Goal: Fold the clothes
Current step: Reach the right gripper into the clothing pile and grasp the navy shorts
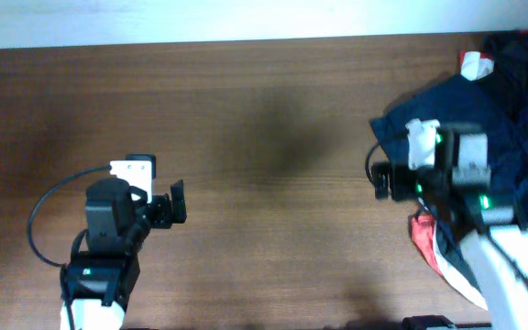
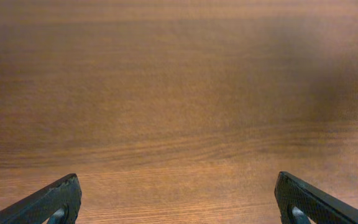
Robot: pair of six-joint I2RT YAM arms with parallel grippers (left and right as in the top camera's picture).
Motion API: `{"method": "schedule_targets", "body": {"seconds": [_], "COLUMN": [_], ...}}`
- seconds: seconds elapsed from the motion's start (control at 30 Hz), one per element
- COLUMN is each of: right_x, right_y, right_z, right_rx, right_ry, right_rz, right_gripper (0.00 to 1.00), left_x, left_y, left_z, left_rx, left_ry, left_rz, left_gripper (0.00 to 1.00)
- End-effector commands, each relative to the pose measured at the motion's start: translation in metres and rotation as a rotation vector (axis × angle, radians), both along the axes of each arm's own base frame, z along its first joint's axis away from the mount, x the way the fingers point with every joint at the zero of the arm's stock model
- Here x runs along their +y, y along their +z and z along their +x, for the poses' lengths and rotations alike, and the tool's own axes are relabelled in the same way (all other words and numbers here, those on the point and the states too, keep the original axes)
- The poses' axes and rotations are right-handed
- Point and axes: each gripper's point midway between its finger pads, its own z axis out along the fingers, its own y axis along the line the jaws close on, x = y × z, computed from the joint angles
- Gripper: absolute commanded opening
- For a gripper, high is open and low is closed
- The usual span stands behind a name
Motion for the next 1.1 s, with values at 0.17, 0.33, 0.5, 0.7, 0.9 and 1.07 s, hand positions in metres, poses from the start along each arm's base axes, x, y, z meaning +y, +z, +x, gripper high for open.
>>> {"method": "schedule_targets", "body": {"seconds": [0.17,0.33,0.5,0.7,0.9,1.07], "right_x": [-0.040,-0.052,-0.057,-0.063,-0.078,-0.097], "right_y": [-0.060,-0.117,-0.155,-0.185,-0.191,-0.174], "right_z": [0.069,0.089,0.099,0.097,0.095,0.094], "right_rx": [0.077,0.161,0.201,0.258,0.274,0.262], "right_ry": [-0.093,-0.122,-0.129,-0.143,-0.190,-0.274], "right_rz": [-0.241,-0.309,-0.333,-0.333,-0.327,-0.376], "right_gripper": [0.99,0.86,0.71,0.67,0.16,0.04], "left_x": [-0.009,-0.009,-0.009,-0.009,-0.009,-0.009], "left_y": [-0.005,-0.005,-0.005,-0.005,-0.005,-0.005], "left_z": [0.005,0.005,0.005,0.005,0.005,0.005], "left_rx": [0.033,0.034,0.034,0.034,0.034,0.034], "left_ry": [-0.034,-0.034,-0.035,-0.034,-0.034,-0.034], "left_rz": [-0.030,-0.030,-0.030,-0.030,-0.030,-0.030], "left_gripper": [0.99,0.99,0.99,0.99,0.99,0.99]}}
